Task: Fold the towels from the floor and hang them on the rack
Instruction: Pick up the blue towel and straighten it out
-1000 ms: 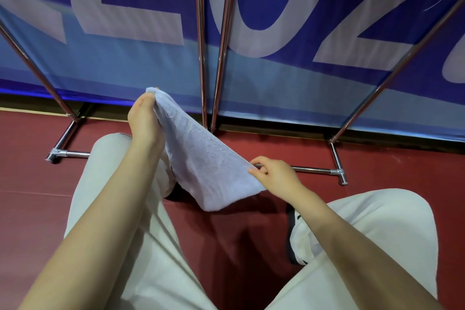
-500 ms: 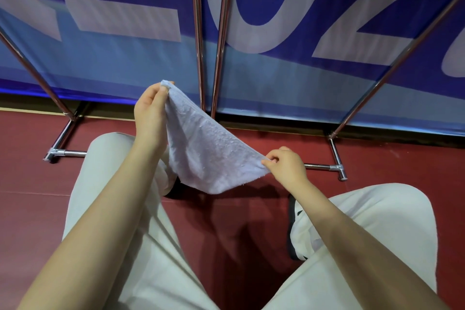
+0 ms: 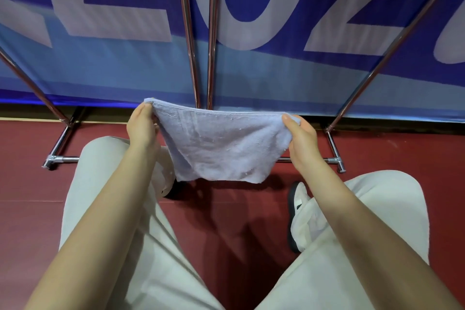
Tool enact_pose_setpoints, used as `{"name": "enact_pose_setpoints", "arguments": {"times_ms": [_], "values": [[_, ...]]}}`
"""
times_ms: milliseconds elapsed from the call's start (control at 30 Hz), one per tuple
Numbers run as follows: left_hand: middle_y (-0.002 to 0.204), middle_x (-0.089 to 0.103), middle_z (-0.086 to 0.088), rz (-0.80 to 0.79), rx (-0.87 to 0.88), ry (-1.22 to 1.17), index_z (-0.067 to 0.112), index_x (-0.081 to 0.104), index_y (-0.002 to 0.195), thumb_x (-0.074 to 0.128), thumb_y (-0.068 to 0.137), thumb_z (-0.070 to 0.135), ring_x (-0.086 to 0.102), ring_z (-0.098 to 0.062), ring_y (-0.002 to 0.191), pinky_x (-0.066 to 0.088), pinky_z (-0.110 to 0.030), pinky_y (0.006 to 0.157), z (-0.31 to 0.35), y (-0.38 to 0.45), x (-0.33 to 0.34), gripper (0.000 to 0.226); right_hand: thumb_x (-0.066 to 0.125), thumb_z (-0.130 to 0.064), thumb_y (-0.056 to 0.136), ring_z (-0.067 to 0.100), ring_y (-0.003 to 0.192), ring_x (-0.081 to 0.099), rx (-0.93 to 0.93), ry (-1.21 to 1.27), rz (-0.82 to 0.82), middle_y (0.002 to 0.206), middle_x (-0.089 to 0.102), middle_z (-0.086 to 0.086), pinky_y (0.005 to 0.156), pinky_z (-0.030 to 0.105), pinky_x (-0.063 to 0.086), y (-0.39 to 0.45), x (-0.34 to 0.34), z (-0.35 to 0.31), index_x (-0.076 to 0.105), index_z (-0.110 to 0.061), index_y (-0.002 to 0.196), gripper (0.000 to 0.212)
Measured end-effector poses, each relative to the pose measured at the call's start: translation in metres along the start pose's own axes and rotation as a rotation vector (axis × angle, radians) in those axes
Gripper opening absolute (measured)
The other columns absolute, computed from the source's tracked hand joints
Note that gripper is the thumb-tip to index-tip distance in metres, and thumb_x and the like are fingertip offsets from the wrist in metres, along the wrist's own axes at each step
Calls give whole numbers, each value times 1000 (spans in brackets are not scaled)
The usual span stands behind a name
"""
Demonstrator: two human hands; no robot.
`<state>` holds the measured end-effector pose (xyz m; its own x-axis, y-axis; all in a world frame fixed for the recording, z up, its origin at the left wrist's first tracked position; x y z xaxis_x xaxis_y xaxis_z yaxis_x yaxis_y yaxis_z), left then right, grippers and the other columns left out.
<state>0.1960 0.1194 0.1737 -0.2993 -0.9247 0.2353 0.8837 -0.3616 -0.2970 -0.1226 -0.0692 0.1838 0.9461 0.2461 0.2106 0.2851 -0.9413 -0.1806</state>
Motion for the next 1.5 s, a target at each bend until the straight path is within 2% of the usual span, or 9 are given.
{"name": "enact_pose_setpoints", "arguments": {"times_ms": [133,233,367,533,800,1000,1267,1400,1500], "values": [[72,56,9,-87,23,89,20,63,70,49,84,15,48,-6,63,36,-21,59,-5,-5,14,21,66,-23,84,17,85,56,-7,6,31,84,60,2,80,31,45,-1,-3,-6,63,-17,81,8],[74,56,9,-122,68,164,5,65,98,47,91,15,49,-4,64,41,-17,57,-8,-15,30,21,64,-22,87,18,87,56,-24,11,42,86,61,3,82,32,45,-1,-6,-15,64,-16,83,7],[97,60,3,-93,440,420,15,64,104,45,98,17,52,6,83,41,-9,81,19,-41,52,20,62,-22,89,16,86,58,-62,34,38,88,63,3,78,29,47,-5,-10,-30,64,-16,87,6],[101,48,-7,-94,687,665,9,63,108,46,99,16,40,0,76,31,-13,71,29,-63,66,21,60,-22,89,12,78,56,-154,-26,78,83,61,-2,71,25,45,-9,-19,-52,61,-19,82,7],[112,62,-13,0,537,723,4,60,110,39,100,19,55,-25,104,35,-23,81,25,-44,53,27,59,-16,91,5,73,51,-215,-102,214,79,57,-7,69,20,44,-5,-36,-61,58,-17,82,9],[115,56,-12,37,665,795,4,59,108,39,101,21,53,-21,96,34,-23,77,35,-58,55,28,61,-16,89,-3,73,54,-379,-215,287,78,61,-13,73,16,45,-11,-41,-73,59,-23,79,13],[105,56,-3,28,389,519,4,56,111,35,103,20,49,-14,94,34,-17,75,22,-36,45,28,62,-15,90,3,75,52,-397,-266,260,77,58,-10,75,19,44,-11,-35,-64,57,-23,76,16],[103,55,1,8,404,495,11,54,108,34,104,21,49,-11,92,35,-2,64,24,-40,51,23,63,-16,89,4,77,55,-369,-236,291,80,61,-8,78,21,46,-9,-39,-61,60,-20,80,11],[104,56,0,-22,405,514,8,54,111,34,104,22,49,-11,93,35,-7,71,24,-41,55,26,63,-17,89,4,78,56,-343,-209,308,81,62,-9,79,21,47,-8,-41,-59,61,-22,79,11]]}}
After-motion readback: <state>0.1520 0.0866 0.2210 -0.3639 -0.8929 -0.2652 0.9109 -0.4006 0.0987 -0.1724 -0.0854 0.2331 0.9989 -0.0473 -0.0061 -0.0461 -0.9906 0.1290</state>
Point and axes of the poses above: each hand's wrist, its own y-axis towards the middle knuckle, its own x-axis out of the palm, z = x × y, the point moved 8 cm from there along y, towards the middle knuckle
